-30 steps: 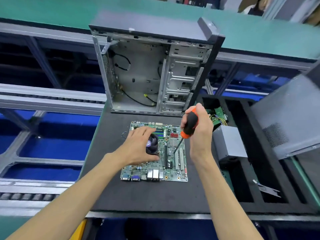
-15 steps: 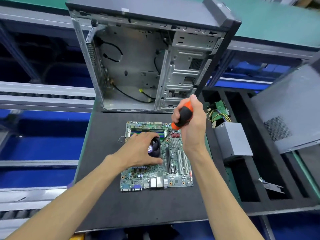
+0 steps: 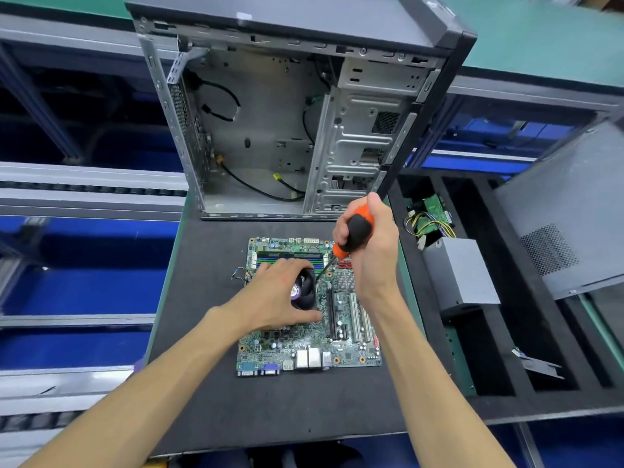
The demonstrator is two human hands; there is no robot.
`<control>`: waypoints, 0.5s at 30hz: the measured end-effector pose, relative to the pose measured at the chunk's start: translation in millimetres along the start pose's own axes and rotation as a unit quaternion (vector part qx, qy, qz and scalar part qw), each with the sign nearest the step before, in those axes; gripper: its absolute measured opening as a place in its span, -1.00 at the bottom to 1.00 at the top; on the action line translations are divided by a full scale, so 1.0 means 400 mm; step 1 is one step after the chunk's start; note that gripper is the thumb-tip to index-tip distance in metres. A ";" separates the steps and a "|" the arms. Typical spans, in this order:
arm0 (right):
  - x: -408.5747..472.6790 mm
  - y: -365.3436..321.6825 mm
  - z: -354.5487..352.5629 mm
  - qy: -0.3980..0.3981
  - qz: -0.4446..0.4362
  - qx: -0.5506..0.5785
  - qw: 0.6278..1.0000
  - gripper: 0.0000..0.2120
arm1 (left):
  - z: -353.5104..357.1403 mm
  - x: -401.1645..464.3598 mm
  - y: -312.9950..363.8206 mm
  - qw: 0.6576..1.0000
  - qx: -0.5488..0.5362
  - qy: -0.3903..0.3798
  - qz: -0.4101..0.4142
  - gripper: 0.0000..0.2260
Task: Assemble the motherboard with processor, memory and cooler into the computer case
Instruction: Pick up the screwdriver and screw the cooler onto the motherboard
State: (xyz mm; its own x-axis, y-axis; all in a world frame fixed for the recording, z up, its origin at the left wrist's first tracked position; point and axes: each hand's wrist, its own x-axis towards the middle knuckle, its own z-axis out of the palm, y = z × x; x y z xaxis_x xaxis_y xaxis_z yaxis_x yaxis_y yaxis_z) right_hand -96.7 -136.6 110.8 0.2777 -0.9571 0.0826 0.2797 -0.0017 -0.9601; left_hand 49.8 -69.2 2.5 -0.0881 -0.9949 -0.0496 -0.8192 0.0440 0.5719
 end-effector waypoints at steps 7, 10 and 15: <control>0.005 -0.001 0.003 -0.029 -0.005 -0.031 0.999 -0.65 | -0.001 -0.002 -0.001 1.000 0.000 -0.003 0.000 -0.16; 0.010 -0.005 -0.004 -0.049 0.013 -0.033 0.998 -0.65 | 0.000 -0.003 -0.001 1.000 -0.003 -0.002 0.000 -0.17; 0.023 -0.045 -0.007 -0.127 0.043 -0.115 0.984 -0.64 | 0.003 -0.003 -0.002 1.000 0.001 0.005 0.002 -0.16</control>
State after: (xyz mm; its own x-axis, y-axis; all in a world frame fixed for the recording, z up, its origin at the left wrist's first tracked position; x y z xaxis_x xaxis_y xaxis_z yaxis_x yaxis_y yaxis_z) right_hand -101.9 -146.0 128.2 0.5194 -0.8538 0.0351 0.0378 -0.0181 -0.9991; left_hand 49.8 -67.8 1.0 -0.0864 -0.9955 -0.0389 -0.8197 0.0488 0.5708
